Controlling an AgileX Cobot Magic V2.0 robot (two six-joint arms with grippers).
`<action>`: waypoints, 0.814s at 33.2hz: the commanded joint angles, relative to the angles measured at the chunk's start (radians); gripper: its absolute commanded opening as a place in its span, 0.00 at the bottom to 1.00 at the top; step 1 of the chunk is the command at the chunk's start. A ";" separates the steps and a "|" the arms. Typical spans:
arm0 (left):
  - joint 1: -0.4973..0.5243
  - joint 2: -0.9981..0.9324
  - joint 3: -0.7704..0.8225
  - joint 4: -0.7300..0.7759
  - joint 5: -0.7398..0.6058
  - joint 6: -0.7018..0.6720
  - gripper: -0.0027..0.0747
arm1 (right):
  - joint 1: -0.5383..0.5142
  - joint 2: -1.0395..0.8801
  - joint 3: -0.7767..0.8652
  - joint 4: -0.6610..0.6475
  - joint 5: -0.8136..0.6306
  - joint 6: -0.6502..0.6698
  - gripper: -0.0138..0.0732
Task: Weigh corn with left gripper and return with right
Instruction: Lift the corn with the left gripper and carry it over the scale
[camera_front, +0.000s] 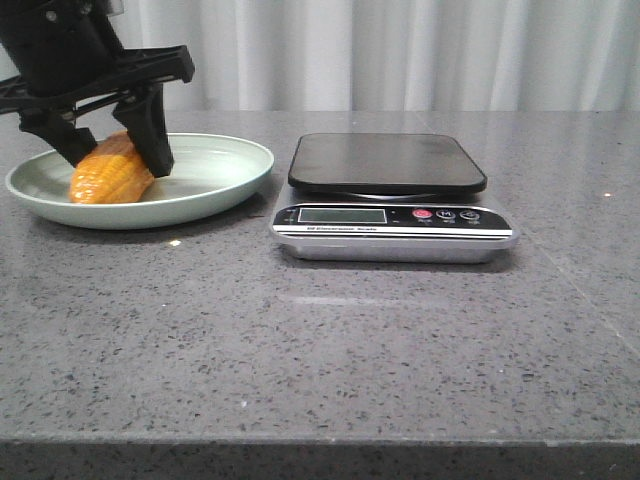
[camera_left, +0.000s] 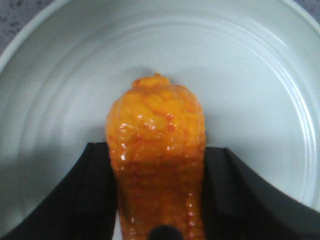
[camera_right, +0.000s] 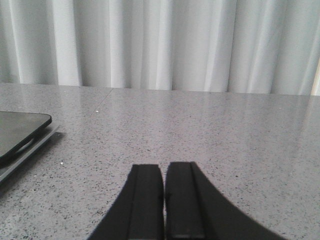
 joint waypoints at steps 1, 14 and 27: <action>-0.014 -0.037 -0.064 0.017 0.025 -0.008 0.25 | -0.002 -0.020 -0.007 -0.002 -0.089 -0.011 0.38; -0.284 0.027 -0.423 0.120 0.019 0.038 0.25 | -0.002 -0.020 -0.007 -0.002 -0.089 -0.011 0.38; -0.369 0.244 -0.696 0.116 0.171 -0.017 0.25 | -0.002 -0.020 -0.007 -0.002 -0.089 -0.011 0.38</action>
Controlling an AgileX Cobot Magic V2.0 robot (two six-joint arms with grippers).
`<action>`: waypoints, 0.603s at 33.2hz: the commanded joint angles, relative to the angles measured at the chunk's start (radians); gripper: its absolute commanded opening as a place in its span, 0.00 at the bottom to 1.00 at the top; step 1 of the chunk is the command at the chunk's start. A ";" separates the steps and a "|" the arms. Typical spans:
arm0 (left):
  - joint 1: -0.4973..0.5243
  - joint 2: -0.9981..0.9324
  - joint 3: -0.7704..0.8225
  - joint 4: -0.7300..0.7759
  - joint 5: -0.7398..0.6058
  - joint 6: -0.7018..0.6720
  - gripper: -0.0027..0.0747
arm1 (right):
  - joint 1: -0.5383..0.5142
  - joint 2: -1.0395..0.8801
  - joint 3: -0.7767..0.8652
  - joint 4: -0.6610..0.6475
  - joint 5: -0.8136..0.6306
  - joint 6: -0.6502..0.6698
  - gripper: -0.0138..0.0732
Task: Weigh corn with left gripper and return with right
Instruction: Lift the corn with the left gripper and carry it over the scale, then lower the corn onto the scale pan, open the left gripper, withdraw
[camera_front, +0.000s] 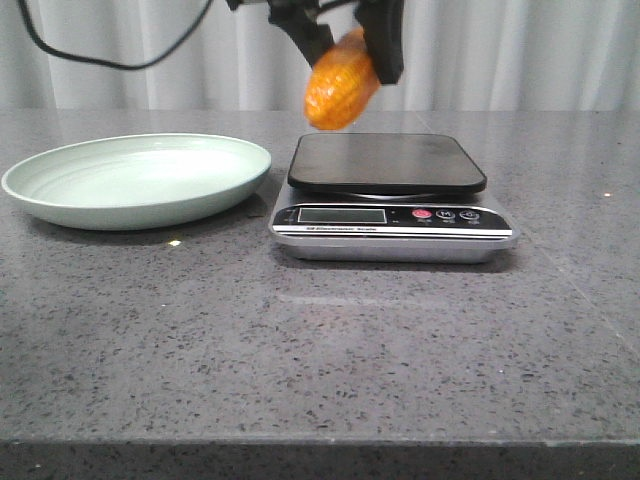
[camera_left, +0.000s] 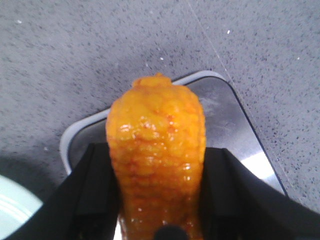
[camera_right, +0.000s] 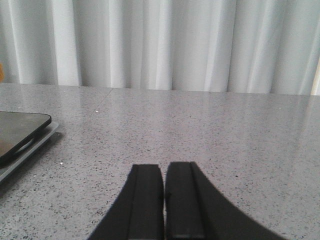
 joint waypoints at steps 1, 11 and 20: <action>-0.007 -0.028 -0.048 0.000 -0.009 -0.022 0.26 | -0.002 -0.020 -0.007 -0.002 -0.089 -0.011 0.38; -0.007 0.014 -0.048 -0.030 0.023 -0.030 0.51 | -0.002 -0.020 -0.007 -0.002 -0.089 -0.011 0.38; -0.007 0.014 -0.077 -0.069 0.035 -0.071 0.81 | -0.002 -0.020 -0.007 -0.002 -0.089 -0.011 0.38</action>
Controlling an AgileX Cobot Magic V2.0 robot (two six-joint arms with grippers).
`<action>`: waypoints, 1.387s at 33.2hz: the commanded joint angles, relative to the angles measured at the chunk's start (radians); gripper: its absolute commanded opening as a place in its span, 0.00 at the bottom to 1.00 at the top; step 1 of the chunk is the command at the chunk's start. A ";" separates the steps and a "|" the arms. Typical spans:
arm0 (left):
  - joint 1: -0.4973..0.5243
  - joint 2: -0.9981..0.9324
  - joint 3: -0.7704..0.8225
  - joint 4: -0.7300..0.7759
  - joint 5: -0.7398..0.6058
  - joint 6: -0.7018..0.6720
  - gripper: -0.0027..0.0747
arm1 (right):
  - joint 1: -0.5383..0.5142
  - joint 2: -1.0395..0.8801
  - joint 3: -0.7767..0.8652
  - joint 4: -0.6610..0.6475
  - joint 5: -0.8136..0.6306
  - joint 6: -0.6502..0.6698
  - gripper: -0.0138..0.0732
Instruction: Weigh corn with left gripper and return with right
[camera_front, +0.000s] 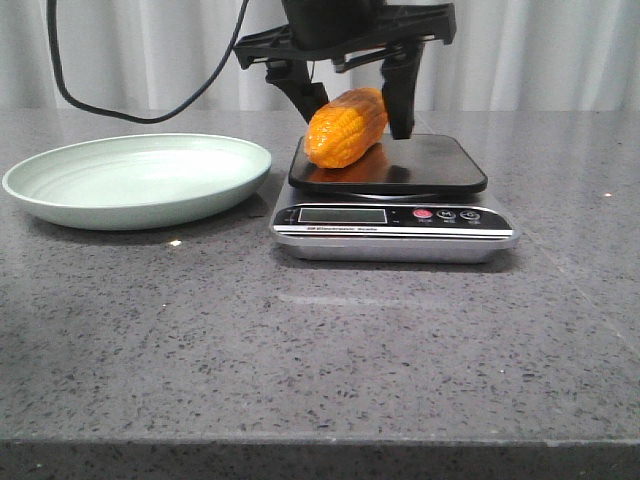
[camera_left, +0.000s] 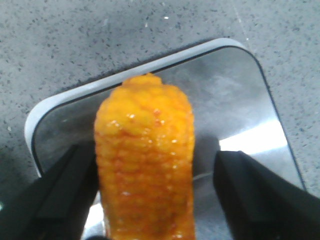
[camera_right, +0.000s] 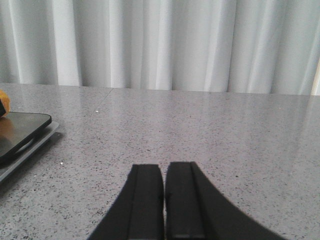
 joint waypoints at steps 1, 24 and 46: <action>-0.007 -0.059 -0.053 -0.019 -0.017 -0.028 0.81 | -0.002 -0.020 -0.007 -0.002 -0.089 -0.011 0.38; 0.026 -0.220 -0.199 0.026 0.097 0.066 0.80 | -0.002 -0.020 -0.007 -0.002 -0.089 -0.011 0.38; 0.143 -0.801 0.507 0.038 -0.065 0.110 0.21 | -0.002 -0.019 -0.007 -0.002 -0.089 -0.011 0.38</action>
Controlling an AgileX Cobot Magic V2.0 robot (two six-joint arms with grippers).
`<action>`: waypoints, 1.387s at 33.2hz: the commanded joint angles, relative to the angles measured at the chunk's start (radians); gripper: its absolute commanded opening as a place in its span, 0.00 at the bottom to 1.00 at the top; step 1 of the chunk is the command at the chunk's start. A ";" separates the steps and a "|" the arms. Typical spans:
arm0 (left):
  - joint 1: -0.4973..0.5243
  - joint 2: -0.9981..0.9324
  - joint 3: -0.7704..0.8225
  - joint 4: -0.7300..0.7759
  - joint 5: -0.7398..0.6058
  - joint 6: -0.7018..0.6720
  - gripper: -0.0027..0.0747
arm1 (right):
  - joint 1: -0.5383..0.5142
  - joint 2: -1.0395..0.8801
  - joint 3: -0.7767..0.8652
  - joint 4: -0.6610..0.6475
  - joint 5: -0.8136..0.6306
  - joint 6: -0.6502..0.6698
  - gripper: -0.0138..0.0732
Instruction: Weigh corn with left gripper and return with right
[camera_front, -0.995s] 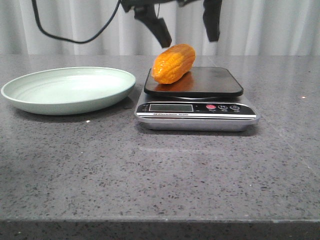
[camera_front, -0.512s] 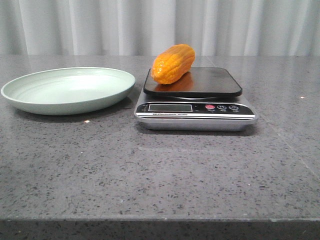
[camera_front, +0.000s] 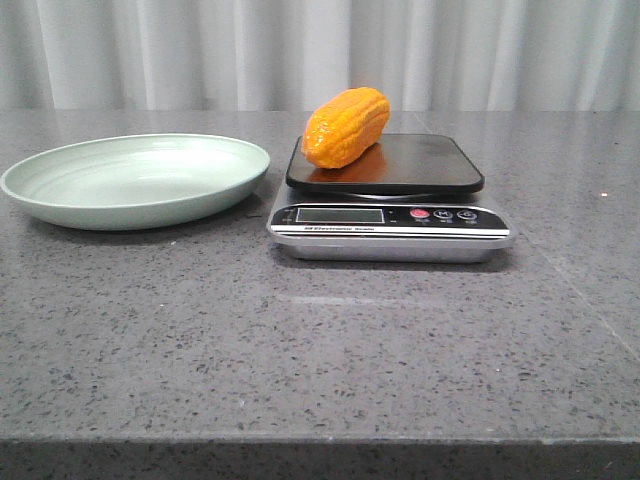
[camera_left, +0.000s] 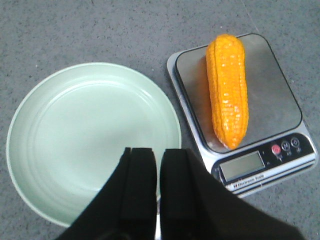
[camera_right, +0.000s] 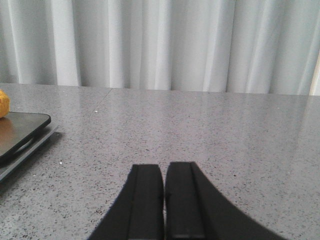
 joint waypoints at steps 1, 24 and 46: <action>0.002 -0.170 0.122 -0.006 -0.131 0.005 0.21 | -0.003 -0.019 -0.007 -0.002 -0.088 -0.011 0.38; -0.033 -1.297 1.021 0.096 -0.637 0.037 0.21 | -0.004 -0.017 -0.008 -0.002 -0.088 -0.011 0.38; -0.096 -1.318 1.077 0.172 -0.671 0.037 0.21 | -0.001 0.077 -0.279 0.008 0.100 0.045 0.38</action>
